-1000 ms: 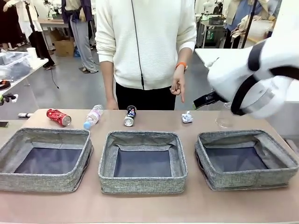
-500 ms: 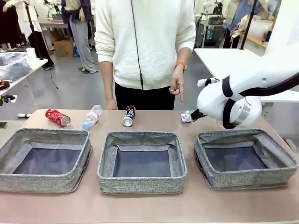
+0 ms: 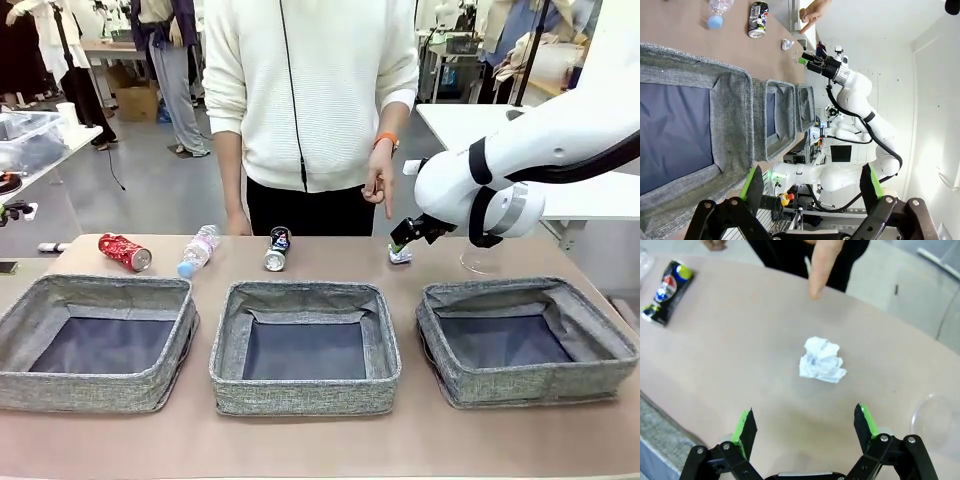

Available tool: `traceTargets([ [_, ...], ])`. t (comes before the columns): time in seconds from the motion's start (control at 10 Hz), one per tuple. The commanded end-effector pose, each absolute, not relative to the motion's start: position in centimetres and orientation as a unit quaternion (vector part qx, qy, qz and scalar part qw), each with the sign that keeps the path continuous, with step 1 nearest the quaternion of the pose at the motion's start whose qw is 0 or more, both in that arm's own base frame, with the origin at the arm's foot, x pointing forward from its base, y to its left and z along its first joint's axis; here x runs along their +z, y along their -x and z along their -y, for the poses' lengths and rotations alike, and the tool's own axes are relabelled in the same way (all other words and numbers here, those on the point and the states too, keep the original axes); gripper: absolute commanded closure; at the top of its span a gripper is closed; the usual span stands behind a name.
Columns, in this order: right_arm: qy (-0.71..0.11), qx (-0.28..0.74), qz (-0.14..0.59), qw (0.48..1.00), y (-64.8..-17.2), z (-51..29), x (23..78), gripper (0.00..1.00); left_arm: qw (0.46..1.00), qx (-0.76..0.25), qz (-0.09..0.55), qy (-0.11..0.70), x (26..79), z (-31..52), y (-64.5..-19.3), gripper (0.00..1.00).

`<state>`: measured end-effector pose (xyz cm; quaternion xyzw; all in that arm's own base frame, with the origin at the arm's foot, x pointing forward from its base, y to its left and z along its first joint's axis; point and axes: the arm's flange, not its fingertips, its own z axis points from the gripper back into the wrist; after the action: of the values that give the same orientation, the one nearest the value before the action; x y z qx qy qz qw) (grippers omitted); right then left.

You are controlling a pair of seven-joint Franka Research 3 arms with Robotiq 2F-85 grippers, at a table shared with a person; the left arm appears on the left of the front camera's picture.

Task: Sort the waste into the appropriate baskets.
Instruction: Pick up the waste item pointed out by the person.

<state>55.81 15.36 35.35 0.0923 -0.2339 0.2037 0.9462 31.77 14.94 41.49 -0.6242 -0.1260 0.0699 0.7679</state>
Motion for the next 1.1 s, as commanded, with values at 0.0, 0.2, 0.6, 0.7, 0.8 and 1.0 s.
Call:
traceTargets([
  [0.0, -0.064, 0.193, 0.251, 0.946, -58.3, -17.4, 34.9, 0.0, 0.765, 0.06, 0.133, 0.627, 41.5, -15.0, -31.7, 0.0],
  [0.2, -0.071, 0.165, 0.279, 0.944, -59.6, -17.5, 33.2, 0.0, 0.765, 0.06, 0.133, 0.627, 41.5, -15.0, -31.7, 0.0],
  [0.6, -0.081, 0.159, 0.252, 0.951, -61.3, -17.3, 30.3, 0.0, 0.765, 0.06, 0.133, 0.627, 41.5, -15.0, -31.7, 0.0],
  [0.7, -0.08, 0.158, 0.254, 0.951, -61.4, -17.2, 30.1, 0.0, 0.765, 0.06, 0.133, 0.627, 41.5, -15.0, -31.7, 0.0],
  [0.8, -0.078, 0.154, 0.258, 0.951, -61.4, -17.1, 30.1, 0.0, 0.765, 0.06, 0.133, 0.627, 41.5, -15.0, -31.7, 0.0],
  [1.0, -0.075, 0.146, 0.26, 0.952, -61.4, -16.9, 30.0, 0.54, 0.765, 0.06, 0.133, 0.627, 41.5, -15.0, -31.7, 0.0],
])
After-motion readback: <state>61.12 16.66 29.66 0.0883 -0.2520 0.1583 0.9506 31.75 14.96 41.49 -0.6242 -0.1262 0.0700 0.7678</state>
